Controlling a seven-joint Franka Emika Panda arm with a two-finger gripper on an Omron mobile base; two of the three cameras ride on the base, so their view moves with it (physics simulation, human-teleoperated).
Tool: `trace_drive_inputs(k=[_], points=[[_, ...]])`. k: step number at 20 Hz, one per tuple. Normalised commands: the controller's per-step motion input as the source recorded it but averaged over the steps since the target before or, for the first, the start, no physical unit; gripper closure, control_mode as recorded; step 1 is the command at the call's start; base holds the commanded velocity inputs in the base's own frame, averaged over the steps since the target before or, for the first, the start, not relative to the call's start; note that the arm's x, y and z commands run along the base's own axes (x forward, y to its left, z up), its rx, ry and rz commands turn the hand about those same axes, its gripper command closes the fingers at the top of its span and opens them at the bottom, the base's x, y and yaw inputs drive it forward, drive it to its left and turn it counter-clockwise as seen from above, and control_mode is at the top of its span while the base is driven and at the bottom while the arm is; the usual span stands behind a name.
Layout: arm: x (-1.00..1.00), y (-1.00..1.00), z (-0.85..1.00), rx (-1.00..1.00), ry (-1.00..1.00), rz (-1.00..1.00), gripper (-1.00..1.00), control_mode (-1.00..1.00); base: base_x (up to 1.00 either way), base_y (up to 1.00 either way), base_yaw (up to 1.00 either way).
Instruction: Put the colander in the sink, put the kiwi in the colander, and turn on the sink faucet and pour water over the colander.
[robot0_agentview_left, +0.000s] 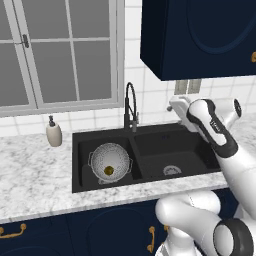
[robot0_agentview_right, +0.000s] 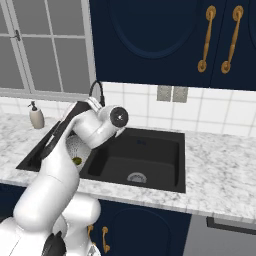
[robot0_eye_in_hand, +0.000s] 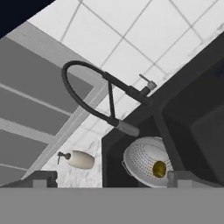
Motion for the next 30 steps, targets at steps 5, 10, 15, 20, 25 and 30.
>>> trace_drive_inputs(k=[5,10,15,20,25,30], points=[[0.56,0.49,-0.45,0.04,0.00,0.06,-1.00,-1.00,0.00,0.00,0.00],[0.58,0.19,-0.48,0.04,0.00,0.02,-1.00,-1.00,0.00,0.00,0.00],[0.60,0.00,-0.41,0.15,0.00,0.00,-1.00,-1.00,0.00,0.00,0.00],[0.63,0.00,-0.36,0.09,0.00,0.00,-1.00,-1.00,0.00,0.00,0.00],[0.43,0.04,-0.12,0.07,0.00,0.01,-1.00,-1.00,0.00,0.00,0.00],[0.29,0.34,0.00,0.01,0.00,0.06,-1.00,-1.00,0.00,0.00,0.00]])
